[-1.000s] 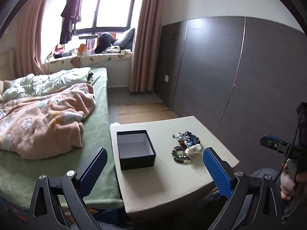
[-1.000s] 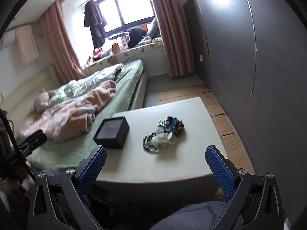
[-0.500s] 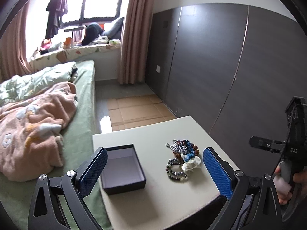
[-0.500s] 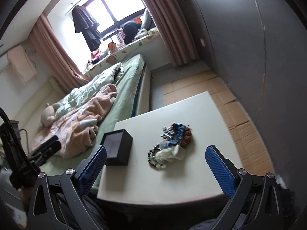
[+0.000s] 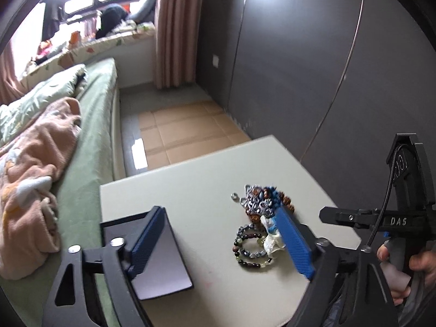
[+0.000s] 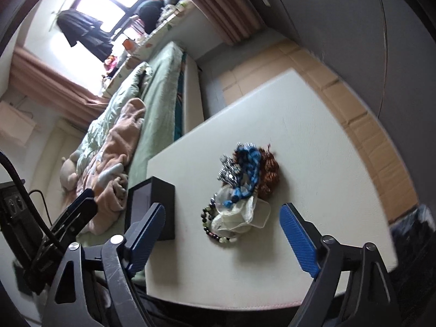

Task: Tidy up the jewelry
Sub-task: 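Move the right tool to the jewelry pile and grasp the white pouch, then grasp the blue beaded bracelet with the left tool while the right tool holds the white pouch, then carry the blue bracelet into the black box with the left tool while the right tool drops the pouch in, then move the left tool to the dark bead bracelet and grasp it, then carry the dark bracelet into the box with the left tool while the right tool grasps the silver chain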

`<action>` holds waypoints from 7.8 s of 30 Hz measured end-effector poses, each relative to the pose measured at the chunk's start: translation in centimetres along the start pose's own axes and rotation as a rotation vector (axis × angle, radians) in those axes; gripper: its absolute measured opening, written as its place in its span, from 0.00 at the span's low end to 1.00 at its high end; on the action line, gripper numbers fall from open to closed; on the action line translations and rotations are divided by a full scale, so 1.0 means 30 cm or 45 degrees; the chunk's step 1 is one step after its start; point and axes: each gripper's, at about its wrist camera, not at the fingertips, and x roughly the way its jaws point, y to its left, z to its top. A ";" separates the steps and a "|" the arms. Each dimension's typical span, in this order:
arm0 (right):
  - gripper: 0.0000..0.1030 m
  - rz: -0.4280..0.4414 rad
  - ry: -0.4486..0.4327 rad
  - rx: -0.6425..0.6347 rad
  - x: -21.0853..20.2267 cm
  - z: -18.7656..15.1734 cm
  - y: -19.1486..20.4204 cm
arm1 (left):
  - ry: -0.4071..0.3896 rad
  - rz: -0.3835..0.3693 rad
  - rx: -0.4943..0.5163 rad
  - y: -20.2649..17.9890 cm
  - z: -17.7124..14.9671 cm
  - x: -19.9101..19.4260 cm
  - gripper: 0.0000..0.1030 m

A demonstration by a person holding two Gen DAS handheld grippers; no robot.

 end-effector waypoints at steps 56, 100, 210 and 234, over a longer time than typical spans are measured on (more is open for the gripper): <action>0.03 0.081 -0.141 0.351 -0.060 -0.017 -0.280 | 0.342 -0.160 0.369 -0.369 -0.034 0.467 0.38; 0.04 0.459 -0.170 -0.126 0.034 -0.085 0.215 | -0.162 -0.243 -0.299 0.224 -0.030 -0.106 0.08; 0.56 -0.114 -0.014 0.126 0.041 0.029 -0.128 | 0.190 -0.148 -0.174 0.007 -0.081 0.219 0.10; 0.46 -0.350 0.242 -0.285 0.365 0.137 0.140 | -0.032 -0.160 -0.445 0.254 -0.029 0.068 0.10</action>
